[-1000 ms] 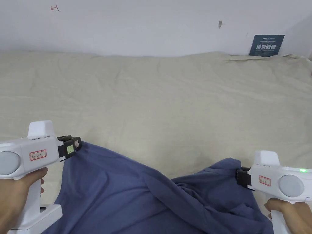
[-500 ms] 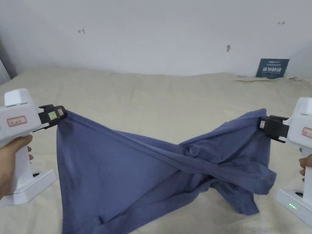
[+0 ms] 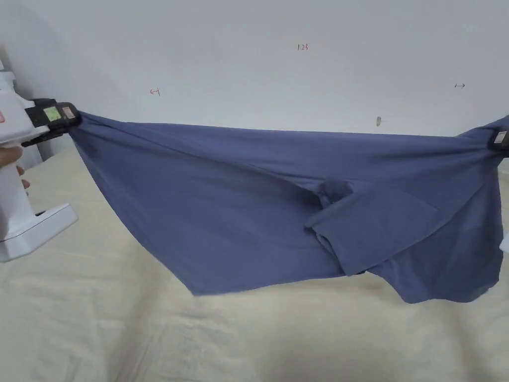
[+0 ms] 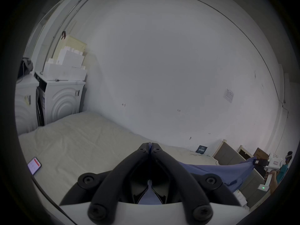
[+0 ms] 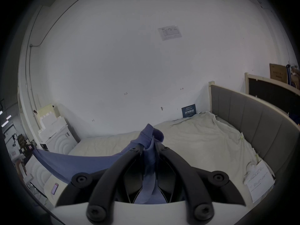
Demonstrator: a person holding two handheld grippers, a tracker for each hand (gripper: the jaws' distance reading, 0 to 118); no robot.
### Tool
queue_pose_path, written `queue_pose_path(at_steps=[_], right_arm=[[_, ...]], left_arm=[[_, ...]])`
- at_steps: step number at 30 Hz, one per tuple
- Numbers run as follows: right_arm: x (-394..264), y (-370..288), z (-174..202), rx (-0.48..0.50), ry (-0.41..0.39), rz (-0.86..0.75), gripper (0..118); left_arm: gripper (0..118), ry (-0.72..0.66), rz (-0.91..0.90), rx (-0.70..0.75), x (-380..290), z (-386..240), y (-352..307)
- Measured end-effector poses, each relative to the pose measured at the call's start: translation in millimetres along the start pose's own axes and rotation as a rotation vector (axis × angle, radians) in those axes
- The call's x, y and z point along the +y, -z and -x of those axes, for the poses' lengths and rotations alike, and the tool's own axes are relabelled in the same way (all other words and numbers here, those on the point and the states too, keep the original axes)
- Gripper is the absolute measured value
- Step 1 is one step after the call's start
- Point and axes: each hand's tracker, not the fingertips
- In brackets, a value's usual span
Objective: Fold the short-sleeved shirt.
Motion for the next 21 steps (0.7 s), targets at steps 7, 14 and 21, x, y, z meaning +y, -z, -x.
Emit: queue_pose_path(at_steps=[7, 14, 21], right_arm=[[20, 36, 10, -0.049, -0.046, -0.010, 10], [33, 87, 12, -0.079, -0.032, -0.024, 10], [19, 95, 30, -0.087, -0.016, -0.060, 10]], left_arm=[[0, 0.046, 0.022, 0.016, 20, -17, 48], [0, 0.107, 0.050, 0.061, 24, -29, 106], [0, 0.138, 0.002, 0.047, 18, -31, 132]])
